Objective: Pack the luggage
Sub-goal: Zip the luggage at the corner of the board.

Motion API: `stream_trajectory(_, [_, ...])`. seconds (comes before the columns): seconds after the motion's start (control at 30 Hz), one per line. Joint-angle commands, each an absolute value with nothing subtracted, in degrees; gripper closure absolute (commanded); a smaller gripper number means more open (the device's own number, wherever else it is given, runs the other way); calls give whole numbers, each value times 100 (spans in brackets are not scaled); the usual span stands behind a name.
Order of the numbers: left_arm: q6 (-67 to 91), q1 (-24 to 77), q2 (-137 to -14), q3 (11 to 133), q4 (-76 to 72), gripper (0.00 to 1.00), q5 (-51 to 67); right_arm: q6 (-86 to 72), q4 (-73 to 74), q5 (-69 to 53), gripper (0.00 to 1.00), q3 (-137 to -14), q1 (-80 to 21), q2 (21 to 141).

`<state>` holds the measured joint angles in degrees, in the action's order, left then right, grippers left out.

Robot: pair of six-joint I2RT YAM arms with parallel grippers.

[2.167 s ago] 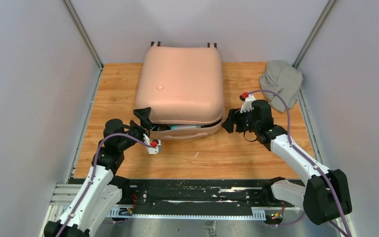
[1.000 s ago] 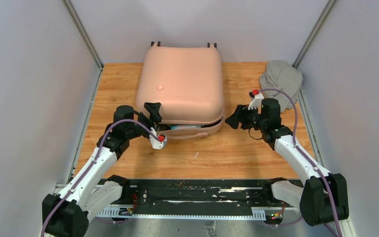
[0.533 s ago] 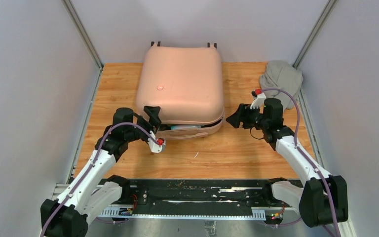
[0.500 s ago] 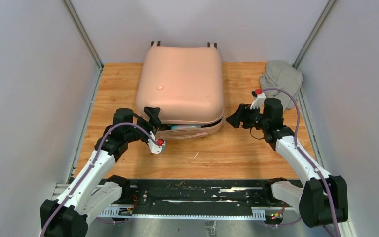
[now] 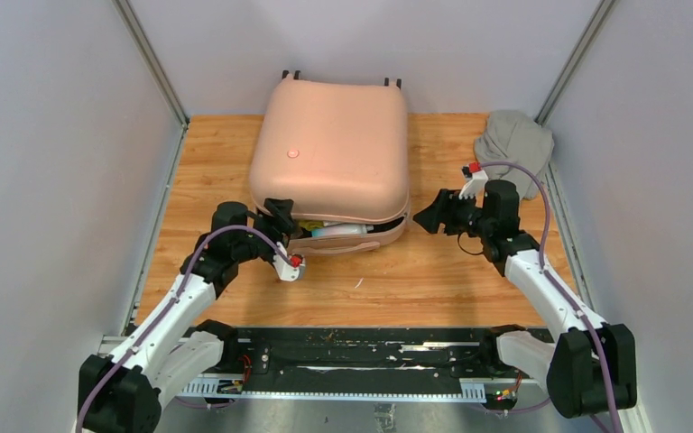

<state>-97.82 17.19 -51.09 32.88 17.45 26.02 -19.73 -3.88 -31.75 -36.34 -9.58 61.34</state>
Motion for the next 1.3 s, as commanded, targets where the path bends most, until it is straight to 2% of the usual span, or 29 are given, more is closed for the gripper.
stream_trajectory(0.0, [-9594, 1696, -5175, 2459, -214, 0, 1958, -1975, -484, -3277, 30, -3543, -827, 5981])
stream_trajectory(0.3, [-9764, 1696, -4881, 1891, -2025, 0, 2056, -1626, -1024, -3762, 31, -3370, -829, 6396])
stream_trajectory(0.97, [-9109, 1696, -4609, 2349, -2080, 0, 2184, -1310, -2594, -5259, 28, -3582, -888, 8108])
stream_trajectory(1.27, [-9063, 1696, -4836, 2456, -2083, 0, 2092, -1588, -3022, -5784, 35, -3742, -888, 8624])
